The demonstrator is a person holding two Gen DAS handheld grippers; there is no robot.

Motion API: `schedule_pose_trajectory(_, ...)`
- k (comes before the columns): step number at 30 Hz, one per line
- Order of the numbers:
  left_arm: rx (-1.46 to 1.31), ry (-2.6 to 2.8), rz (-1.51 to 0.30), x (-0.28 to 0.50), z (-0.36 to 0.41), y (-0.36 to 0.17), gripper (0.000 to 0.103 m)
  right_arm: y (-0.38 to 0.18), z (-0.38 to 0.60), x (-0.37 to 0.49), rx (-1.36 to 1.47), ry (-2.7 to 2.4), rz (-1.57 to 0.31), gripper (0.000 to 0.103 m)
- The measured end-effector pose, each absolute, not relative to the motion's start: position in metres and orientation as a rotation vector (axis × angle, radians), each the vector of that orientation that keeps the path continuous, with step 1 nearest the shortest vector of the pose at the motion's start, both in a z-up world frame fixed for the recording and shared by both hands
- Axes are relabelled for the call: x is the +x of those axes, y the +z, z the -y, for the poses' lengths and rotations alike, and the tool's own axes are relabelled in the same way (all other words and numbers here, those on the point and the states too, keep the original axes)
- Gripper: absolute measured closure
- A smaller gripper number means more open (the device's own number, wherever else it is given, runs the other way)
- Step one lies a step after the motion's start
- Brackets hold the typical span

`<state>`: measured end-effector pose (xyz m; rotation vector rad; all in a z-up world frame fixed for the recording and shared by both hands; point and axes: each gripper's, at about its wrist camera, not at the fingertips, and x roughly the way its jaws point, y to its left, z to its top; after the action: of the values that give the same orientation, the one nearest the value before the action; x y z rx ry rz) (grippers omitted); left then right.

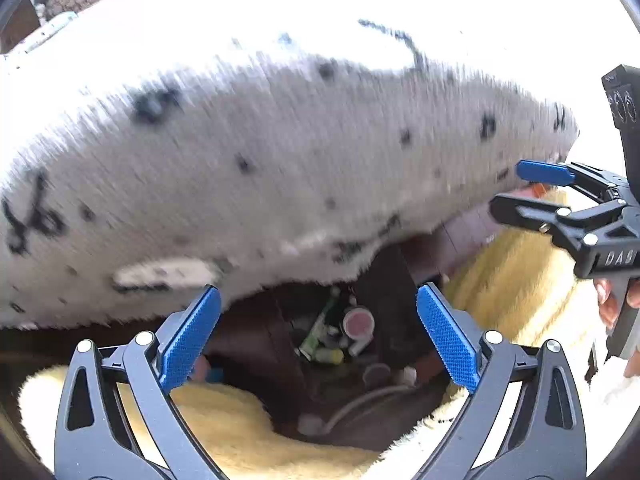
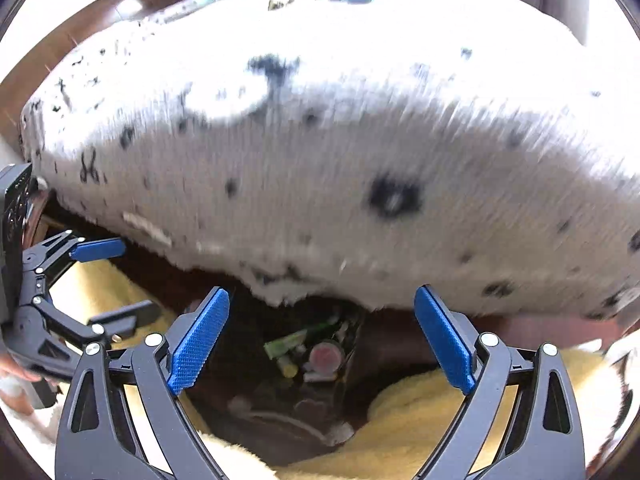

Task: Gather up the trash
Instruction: 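Raise both tools back over the bed toward the remaining items, then grasp the pink-yellow yarn scrunchie with the left tool while the right tool grasps the blue wipes packet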

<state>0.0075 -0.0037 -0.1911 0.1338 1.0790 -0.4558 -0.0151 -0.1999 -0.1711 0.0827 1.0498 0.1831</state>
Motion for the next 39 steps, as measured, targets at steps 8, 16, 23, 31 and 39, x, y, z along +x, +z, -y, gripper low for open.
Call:
schedule_pose_trajectory(8, 0.139, -0.388, -0.951, 0.051, -0.011, -0.136, 0.008, -0.117, 0.229, 0.023, 0.064, 0.136, -0.927, 0.006)
schedule_pose_trajectory(16, 0.183, -0.332, -0.887, 0.121, -0.001, -0.105, 0.008, -0.098, 0.240, 0.106, 0.037, 0.093, -0.920, 0.006)
schedule_pose_trajectory(23, 0.163, -0.270, -0.868, 0.212, -0.001, -0.100, 0.008, -0.091, 0.243, 0.195, 0.074, 0.075, -0.894, 0.006)
schedule_pose_trajectory(31, 0.147, -0.260, -0.868, 0.301, 0.014, -0.103, 0.009, -0.085, 0.246, 0.310, 0.132, 0.000, -0.897, 0.006)
schedule_pose_trajectory(39, 0.179, -0.224, -0.846, 0.368, 0.028, -0.110, 0.011, -0.091, 0.238, 0.387, 0.178, 0.016, -0.919, 0.006)
